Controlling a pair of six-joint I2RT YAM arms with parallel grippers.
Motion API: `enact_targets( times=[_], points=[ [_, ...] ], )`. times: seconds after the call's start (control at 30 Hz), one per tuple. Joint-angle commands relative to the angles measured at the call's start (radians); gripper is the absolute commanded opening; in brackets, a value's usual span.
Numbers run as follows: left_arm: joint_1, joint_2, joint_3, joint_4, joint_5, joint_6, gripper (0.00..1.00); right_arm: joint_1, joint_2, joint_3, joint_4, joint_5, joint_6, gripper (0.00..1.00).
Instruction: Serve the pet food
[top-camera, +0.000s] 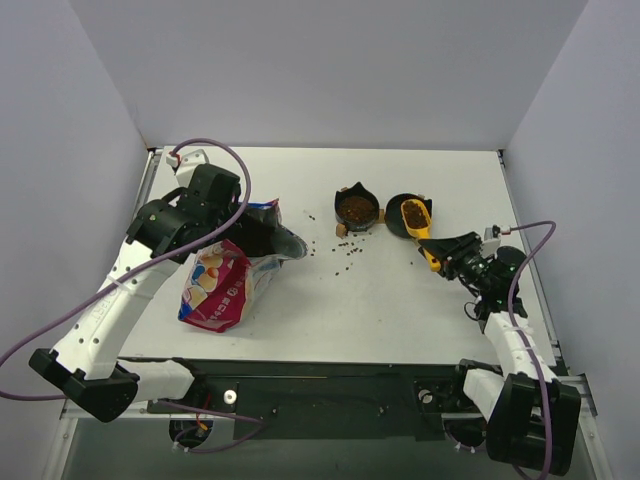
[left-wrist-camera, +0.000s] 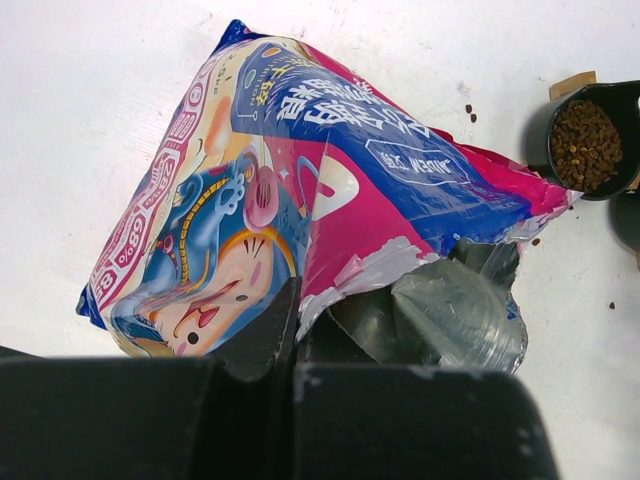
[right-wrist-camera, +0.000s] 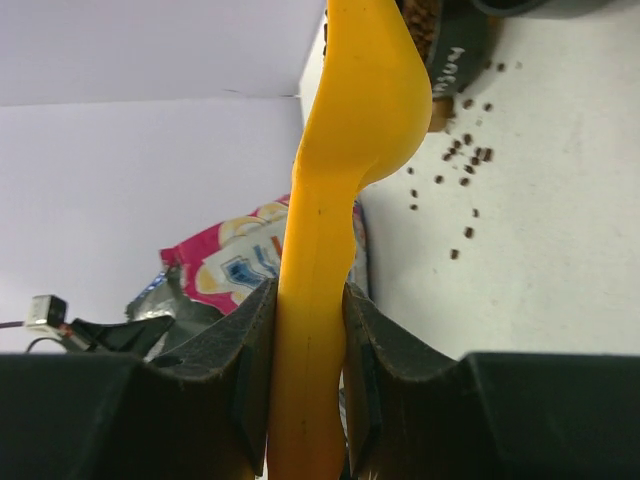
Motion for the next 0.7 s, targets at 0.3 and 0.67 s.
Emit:
enact_targets(
  times=[0.3, 0.67],
  points=[
    [0.003, -0.069, 0.019, 0.216, 0.033, -0.027, 0.0, -0.005, 0.083, 0.113, -0.292, 0.067, -0.243, 0.0],
    [0.002, -0.071, 0.009, 0.222, 0.03, -0.027, 0.0, -0.006, 0.172, 0.227, -0.511, 0.135, -0.326, 0.0]
  ],
)
